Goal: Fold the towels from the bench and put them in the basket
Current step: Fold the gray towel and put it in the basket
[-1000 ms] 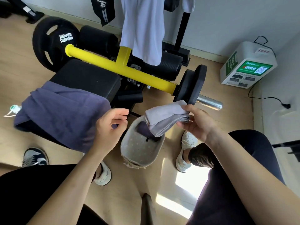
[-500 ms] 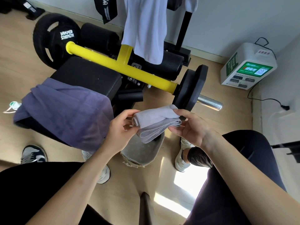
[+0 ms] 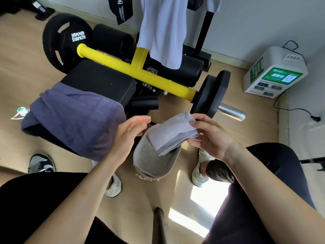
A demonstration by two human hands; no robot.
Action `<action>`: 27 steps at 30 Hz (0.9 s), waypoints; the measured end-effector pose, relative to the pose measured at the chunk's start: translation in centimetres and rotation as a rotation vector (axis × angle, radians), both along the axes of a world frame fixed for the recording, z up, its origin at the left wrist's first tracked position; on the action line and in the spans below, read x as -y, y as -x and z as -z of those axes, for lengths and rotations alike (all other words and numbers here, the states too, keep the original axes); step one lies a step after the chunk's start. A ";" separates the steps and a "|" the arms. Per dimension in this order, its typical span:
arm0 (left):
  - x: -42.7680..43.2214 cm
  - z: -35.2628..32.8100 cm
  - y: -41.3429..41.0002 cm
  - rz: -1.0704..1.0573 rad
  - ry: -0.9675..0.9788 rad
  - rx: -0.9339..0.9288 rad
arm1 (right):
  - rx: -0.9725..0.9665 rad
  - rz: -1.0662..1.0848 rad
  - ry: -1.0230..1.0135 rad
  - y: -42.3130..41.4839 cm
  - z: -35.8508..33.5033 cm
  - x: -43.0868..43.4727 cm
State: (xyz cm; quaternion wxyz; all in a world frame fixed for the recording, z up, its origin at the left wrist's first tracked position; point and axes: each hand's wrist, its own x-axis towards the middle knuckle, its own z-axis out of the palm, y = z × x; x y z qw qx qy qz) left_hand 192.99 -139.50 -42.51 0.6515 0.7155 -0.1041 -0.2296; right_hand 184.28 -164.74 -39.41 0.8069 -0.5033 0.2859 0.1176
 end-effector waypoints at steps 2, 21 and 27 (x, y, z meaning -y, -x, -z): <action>0.4 -0.3 0.1 0.122 0.001 -0.037 | 0.057 -0.076 0.001 0.0 0.0 -0.3; 0.0 2.8 0.7 0.020 -0.077 -0.467 | 0.001 -0.113 0.180 -0.8 5.1 -0.4; 0.8 5.9 1.7 -0.249 -0.170 -0.479 | -0.116 -0.193 0.234 -0.1 8.7 -2.1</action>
